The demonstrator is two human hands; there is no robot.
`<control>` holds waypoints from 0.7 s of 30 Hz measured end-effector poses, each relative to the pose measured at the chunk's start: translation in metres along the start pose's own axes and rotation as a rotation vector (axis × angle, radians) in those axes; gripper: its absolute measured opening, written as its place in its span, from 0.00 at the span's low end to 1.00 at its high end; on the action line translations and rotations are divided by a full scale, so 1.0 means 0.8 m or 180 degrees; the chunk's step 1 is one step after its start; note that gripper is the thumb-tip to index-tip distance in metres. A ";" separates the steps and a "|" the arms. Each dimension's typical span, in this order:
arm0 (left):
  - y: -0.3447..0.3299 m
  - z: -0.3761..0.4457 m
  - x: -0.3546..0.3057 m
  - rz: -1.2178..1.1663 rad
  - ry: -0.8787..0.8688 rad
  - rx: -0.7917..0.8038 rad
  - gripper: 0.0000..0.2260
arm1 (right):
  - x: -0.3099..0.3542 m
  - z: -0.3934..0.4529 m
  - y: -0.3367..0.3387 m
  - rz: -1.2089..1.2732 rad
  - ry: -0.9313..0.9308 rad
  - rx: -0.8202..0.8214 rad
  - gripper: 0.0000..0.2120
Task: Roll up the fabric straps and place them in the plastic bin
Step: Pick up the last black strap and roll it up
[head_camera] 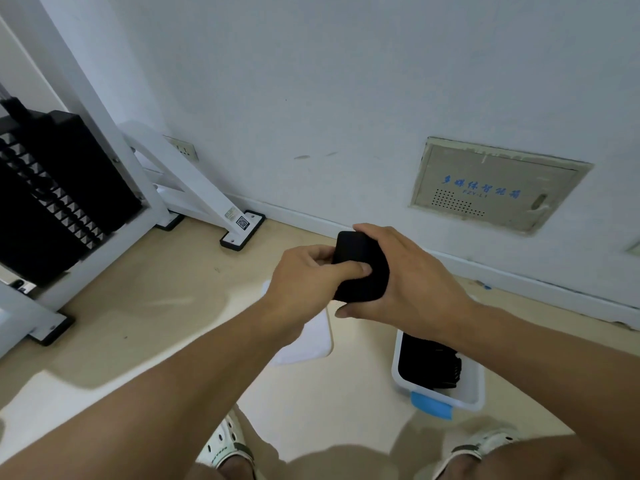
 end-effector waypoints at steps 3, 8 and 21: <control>0.006 0.007 0.000 -0.0277 0.0219 0.0393 0.10 | 0.001 0.002 0.008 0.0155 -0.0009 -0.0120 0.42; 0.004 0.007 0.003 0.0214 -0.0153 -0.0033 0.13 | 0.013 0.008 0.009 -0.0484 0.0062 -0.0253 0.29; -0.013 0.003 0.004 0.0808 -0.0416 -0.0451 0.09 | 0.023 -0.001 -0.012 -0.1012 0.0458 -0.0320 0.34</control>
Point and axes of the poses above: each hand's wrist, its own z-axis towards the middle knuckle, its own y-axis out of the back of the hand, x = y × z, the point moved 3 cm from there along z, towards the middle knuckle, and after that the axes turned 13 degrees about -x, right-handed, at the moved point
